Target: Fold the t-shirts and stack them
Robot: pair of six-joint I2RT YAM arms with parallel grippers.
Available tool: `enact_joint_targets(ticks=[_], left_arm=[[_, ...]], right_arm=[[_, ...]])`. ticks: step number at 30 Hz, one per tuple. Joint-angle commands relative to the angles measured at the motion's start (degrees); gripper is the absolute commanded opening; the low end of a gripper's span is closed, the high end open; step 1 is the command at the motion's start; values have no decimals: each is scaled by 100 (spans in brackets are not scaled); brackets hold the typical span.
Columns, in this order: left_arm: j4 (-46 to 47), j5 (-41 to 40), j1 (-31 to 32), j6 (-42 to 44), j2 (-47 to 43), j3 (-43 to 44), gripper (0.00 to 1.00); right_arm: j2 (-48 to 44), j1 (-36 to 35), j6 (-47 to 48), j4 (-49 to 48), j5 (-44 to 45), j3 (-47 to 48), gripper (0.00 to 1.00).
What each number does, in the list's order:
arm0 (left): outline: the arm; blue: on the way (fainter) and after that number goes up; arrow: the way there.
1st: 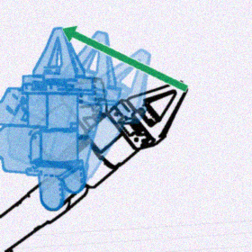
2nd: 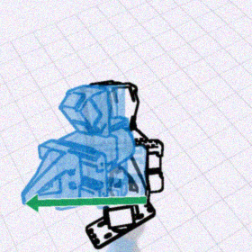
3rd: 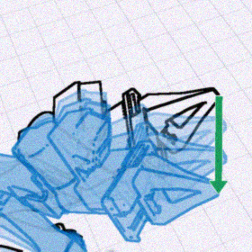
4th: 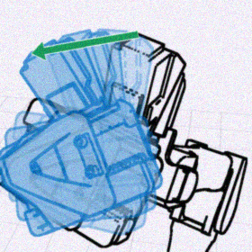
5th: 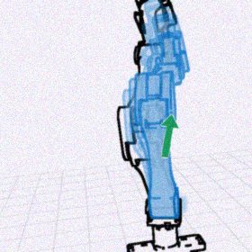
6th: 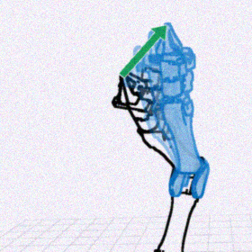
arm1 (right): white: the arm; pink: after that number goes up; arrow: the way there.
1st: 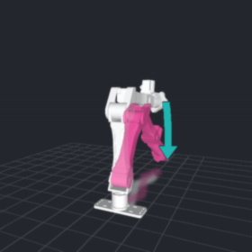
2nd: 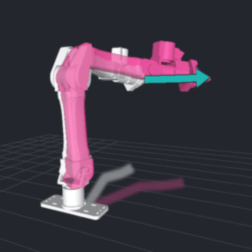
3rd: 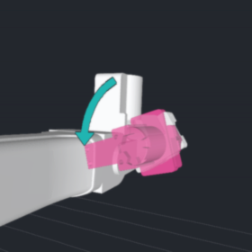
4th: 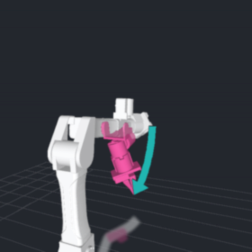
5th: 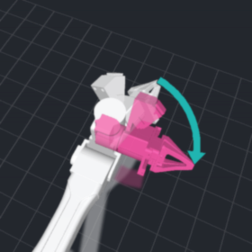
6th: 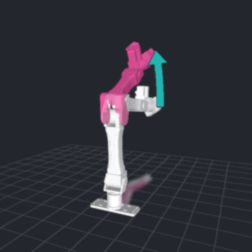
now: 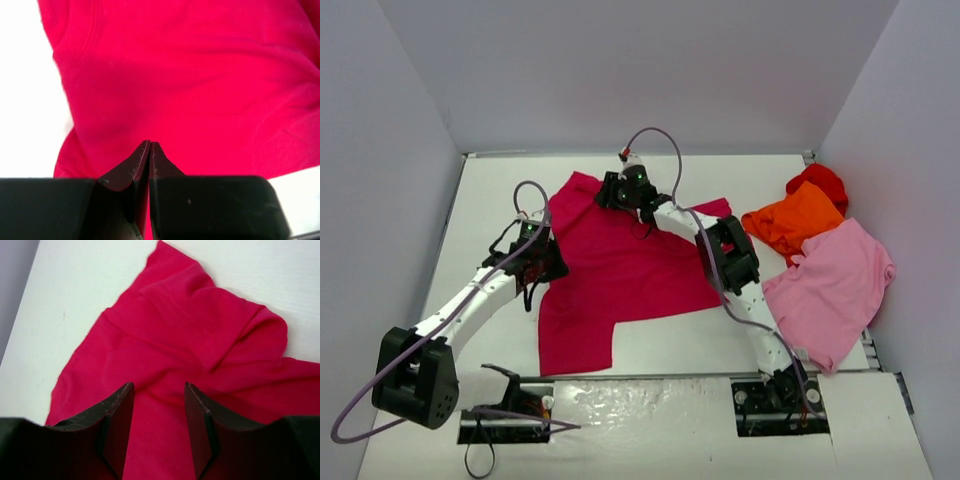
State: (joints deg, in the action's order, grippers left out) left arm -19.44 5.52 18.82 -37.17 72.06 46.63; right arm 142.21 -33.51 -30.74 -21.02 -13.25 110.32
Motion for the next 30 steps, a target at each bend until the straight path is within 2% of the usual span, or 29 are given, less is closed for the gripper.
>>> enact_joint_targets(ticks=[1, 3, 4, 5, 7, 8, 13, 17, 23, 30], left_arm=[[454, -186, 58, 365, 548, 1171, 0], [274, -252, 43, 447, 1149, 1898, 0], [224, -234, 43, 460, 1412, 2175, 0], [199, -227, 43, 465, 1520, 2288, 0], [340, -123, 52, 486, 2073, 2691, 0], [388, -50, 52, 495, 2357, 2886, 0], [332, 102, 42, 633, 3744, 3735, 0], [248, 62, -1, 660, 4329, 4171, 0], [386, -76, -1, 641, 4544, 3996, 0], [576, 12, 8, 388, 4531, 3475, 0]], right_arm=[[-1376, 7, 824, 805, 640, 532, 40], [-1512, 37, 937, 2055, 1227, 1040, 26], [-1562, 37, 950, 2511, 1551, 1062, 23], [-1582, 37, 955, 2697, 1683, 1040, 19], [-1728, 44, 957, 3109, 2183, 596, 2], [-1831, 59, 945, 3205, 2386, 334, 0], [-1765, 319, 849, 3325, 2160, -285, 0], [-1480, 425, 879, 3351, 2081, -333, 0], [-1276, 433, 920, 3367, 2037, -623, 0], [-1361, 341, 881, 3341, 2177, -1385, 0]])
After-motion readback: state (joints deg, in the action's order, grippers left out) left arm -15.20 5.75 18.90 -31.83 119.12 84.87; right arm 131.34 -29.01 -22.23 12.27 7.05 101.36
